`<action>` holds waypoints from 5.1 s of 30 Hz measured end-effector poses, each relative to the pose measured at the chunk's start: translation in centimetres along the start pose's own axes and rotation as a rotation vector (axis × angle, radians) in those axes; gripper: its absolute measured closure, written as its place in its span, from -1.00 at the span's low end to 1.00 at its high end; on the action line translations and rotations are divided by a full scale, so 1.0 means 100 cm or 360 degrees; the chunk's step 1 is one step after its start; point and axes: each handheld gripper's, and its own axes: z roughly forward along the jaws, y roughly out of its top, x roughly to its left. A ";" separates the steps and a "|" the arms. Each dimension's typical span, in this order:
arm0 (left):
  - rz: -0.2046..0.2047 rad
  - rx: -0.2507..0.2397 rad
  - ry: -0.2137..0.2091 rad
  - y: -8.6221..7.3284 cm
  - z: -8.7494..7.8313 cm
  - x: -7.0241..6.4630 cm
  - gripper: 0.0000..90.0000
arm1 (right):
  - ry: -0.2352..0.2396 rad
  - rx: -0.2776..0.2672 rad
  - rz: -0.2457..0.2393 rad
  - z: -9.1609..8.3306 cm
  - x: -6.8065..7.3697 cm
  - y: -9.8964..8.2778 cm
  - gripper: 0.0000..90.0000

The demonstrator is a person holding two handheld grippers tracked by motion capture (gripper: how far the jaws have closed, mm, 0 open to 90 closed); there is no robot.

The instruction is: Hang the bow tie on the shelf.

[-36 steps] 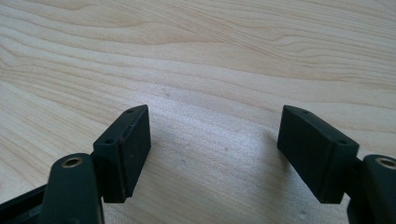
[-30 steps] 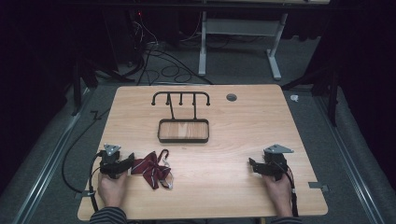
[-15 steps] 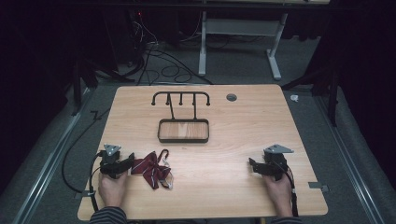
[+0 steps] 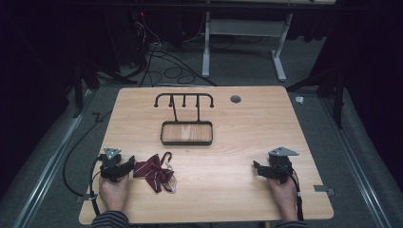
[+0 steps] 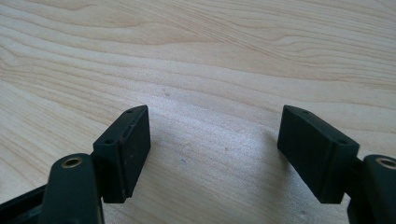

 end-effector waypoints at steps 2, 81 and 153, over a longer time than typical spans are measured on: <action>0.0000 -0.0008 -0.0008 0.000 -0.001 0.000 0.00 | 0.0000 0.0000 0.0000 0.000 0.000 0.000 -0.41; 0.0457 0.0145 -0.0565 0.057 0.016 -0.105 0.50 | 0.0001 -0.0001 0.0004 0.000 0.000 0.000 -0.40; 0.0415 -0.0027 -0.0608 0.075 -0.038 -0.084 0.99 | -0.0003 0.0000 0.0001 0.000 0.000 0.000 -0.40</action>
